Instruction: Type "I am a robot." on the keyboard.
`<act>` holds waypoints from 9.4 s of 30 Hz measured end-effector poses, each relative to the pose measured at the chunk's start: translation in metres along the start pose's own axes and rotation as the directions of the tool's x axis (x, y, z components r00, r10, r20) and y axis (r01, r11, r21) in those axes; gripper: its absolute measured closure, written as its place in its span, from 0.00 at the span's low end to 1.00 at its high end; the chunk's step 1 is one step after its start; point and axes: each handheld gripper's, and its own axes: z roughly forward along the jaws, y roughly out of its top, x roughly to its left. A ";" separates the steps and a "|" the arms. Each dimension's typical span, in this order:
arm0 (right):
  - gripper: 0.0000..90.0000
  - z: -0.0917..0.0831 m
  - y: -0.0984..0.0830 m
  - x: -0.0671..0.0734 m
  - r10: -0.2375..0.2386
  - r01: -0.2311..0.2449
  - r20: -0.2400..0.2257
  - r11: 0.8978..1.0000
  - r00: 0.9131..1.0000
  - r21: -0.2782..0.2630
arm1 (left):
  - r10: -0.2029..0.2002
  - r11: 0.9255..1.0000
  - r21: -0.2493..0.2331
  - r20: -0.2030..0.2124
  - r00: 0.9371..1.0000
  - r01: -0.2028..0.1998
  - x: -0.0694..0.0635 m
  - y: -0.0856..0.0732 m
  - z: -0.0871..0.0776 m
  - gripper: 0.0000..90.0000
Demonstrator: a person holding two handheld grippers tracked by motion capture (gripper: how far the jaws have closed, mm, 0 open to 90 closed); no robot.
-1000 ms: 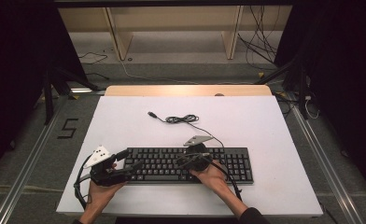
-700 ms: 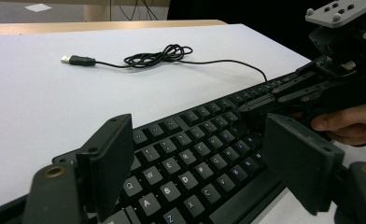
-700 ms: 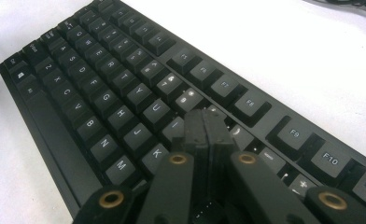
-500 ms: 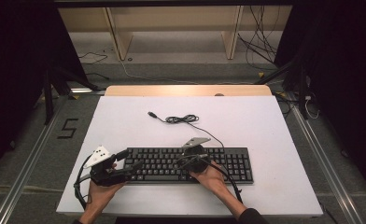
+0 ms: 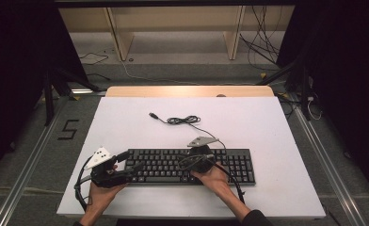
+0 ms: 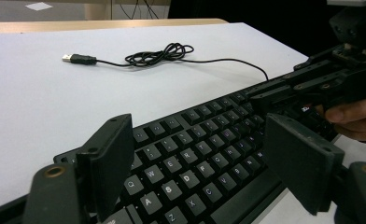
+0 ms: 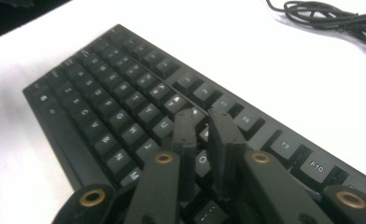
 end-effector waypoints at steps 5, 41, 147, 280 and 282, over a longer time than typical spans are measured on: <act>0.78 -0.010 0.000 0.002 -0.005 0.005 -0.016 0.999 1.000 -0.036 | 0.005 1.000 0.012 0.002 1.000 -0.005 -0.001 0.000 0.002 0.28; 0.28 -0.077 -0.031 0.002 0.022 -0.025 -0.019 0.973 1.000 -0.228 | 0.022 0.984 0.176 0.027 0.999 -0.027 -0.005 0.007 0.038 0.66; 0.27 -0.074 -0.032 0.010 -0.017 0.008 -0.043 0.981 0.999 -0.194 | -0.037 0.998 0.045 0.073 0.997 0.033 -0.003 0.006 0.004 0.27; 0.25 -0.152 -0.088 -0.023 0.048 -0.006 0.122 0.947 0.991 -0.322 | 0.001 1.000 0.026 0.083 0.997 -0.003 -0.008 -0.003 -0.006 0.26; 0.25 -0.151 -0.088 -0.023 0.050 -0.008 0.122 0.947 0.991 -0.321 | 0.002 1.000 0.026 0.083 0.997 -0.004 -0.009 -0.003 -0.005 0.26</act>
